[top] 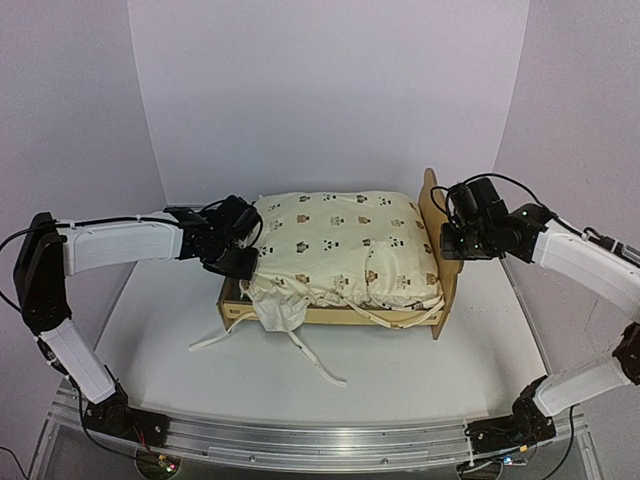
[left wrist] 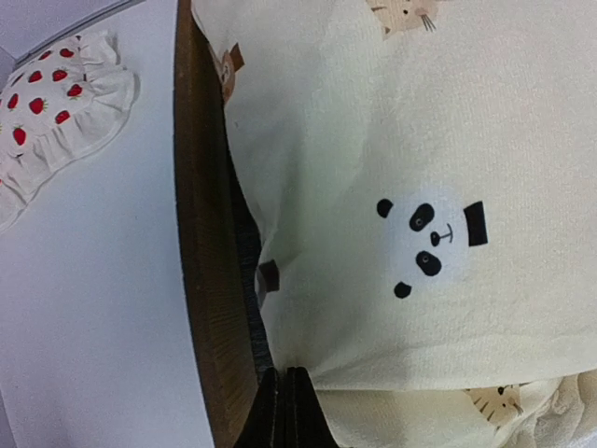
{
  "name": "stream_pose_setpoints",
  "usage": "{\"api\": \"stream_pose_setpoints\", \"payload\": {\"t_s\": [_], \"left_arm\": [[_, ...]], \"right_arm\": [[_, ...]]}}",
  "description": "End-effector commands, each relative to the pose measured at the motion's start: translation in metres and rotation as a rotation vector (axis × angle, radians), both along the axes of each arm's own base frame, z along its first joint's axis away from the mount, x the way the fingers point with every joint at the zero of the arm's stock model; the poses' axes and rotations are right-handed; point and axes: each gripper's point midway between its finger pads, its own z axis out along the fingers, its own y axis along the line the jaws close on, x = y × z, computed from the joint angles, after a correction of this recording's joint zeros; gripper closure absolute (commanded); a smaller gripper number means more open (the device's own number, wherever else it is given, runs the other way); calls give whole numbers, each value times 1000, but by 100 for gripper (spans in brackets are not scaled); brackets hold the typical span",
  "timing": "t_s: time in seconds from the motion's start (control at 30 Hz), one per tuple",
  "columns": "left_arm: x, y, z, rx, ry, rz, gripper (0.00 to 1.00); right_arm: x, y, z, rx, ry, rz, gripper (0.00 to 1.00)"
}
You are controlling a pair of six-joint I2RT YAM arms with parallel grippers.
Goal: Set up the pet bed
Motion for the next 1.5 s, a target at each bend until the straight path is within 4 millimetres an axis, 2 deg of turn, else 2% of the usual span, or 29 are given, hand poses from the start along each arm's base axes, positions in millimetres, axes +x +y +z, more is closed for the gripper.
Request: {"api": "stream_pose_setpoints", "payload": {"t_s": [0.0, 0.23, 0.33, 0.43, 0.53, 0.57, 0.67, 0.77, 0.87, 0.97, 1.03, 1.13, 1.3, 1.47], "left_arm": [[2, 39, 29, 111, -109, 99, 100], [4, 75, 47, 228, -167, 205, 100], [3, 81, 50, 227, -171, 233, 100], [2, 86, 45, 238, -153, 270, 99], [3, 89, 51, 243, -167, 305, 82], [5, 86, 55, 226, -172, 300, 72], [11, 58, 76, 126, -204, 206, 53], [12, 13, 105, 47, -269, 59, 44], [5, -43, 132, 17, -330, -106, 42], [-1, -93, 137, -3, -340, -249, 41], [0, -113, 136, -40, -327, -289, 42], [2, -130, 133, -94, -323, -314, 44], [-2, -140, 121, -167, -296, -323, 47], [-7, -122, 115, -164, -300, -276, 49]], "right_arm": [[-28, 12, -44, 27, 174, 58, 100], [-28, 12, -47, 28, 181, 57, 100], [-29, 12, -48, 24, 182, 55, 100], [-28, 12, -48, 23, 184, 60, 100], [-27, 16, -44, 24, 181, 84, 92], [-27, 17, -41, 25, 176, 97, 87], [-26, 18, -27, 29, 148, 117, 71], [-25, 18, -7, 33, 105, 135, 53], [-27, 15, 15, 36, 61, 145, 43], [-32, 10, 35, 46, 16, 155, 39], [-39, 12, 47, 72, -5, 195, 39], [-50, 32, 59, 151, -1, 313, 41], [-54, 96, 60, 250, 72, 531, 47], [-60, 154, 27, 213, 180, 676, 50]]}}
